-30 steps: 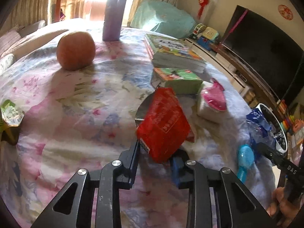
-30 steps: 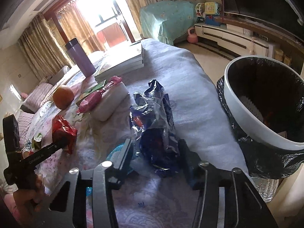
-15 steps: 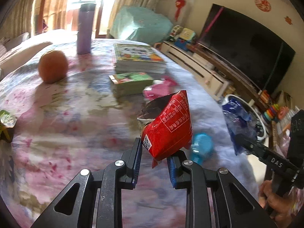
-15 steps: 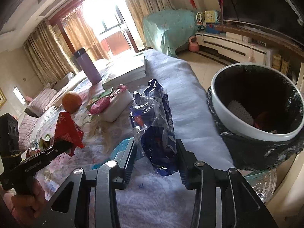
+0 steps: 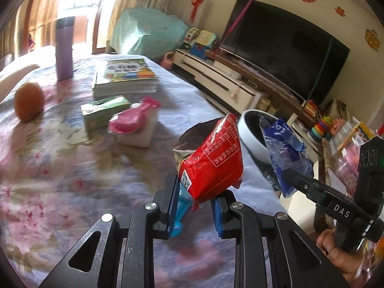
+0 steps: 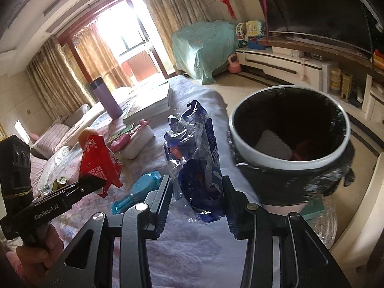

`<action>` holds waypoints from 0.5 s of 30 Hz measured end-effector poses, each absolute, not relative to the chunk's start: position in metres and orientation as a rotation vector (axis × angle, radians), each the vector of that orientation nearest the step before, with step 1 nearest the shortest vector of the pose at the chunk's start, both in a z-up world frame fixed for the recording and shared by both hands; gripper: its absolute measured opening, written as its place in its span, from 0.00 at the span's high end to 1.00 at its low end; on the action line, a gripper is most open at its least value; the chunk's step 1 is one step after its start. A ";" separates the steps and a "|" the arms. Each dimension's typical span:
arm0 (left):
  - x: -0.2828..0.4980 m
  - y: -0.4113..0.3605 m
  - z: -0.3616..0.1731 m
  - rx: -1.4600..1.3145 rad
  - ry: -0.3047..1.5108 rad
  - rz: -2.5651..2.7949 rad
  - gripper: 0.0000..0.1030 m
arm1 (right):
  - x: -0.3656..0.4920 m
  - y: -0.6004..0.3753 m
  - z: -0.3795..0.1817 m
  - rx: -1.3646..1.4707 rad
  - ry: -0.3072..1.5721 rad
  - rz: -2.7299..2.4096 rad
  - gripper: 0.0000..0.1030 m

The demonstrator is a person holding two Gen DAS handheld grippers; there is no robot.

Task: Collect trash
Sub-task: 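Carry the blue bag with the right gripper over the bin while the left carries the red snack bag there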

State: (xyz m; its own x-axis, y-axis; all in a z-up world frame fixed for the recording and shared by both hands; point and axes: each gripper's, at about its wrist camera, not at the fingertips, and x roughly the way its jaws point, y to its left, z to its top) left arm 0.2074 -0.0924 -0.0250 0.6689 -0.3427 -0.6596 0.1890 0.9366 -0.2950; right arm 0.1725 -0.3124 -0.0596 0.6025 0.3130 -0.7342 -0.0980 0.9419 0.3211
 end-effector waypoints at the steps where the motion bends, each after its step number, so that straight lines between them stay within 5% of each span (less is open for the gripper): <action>1: 0.209 -0.096 -0.024 -0.206 0.784 -0.311 0.77 | 0.172 -0.317 -0.058 0.265 0.890 0.235 0.60; 15: 0.229 -0.156 -0.018 -0.146 0.781 -0.398 0.77 | 0.164 -0.359 -0.050 0.287 0.856 0.153 0.60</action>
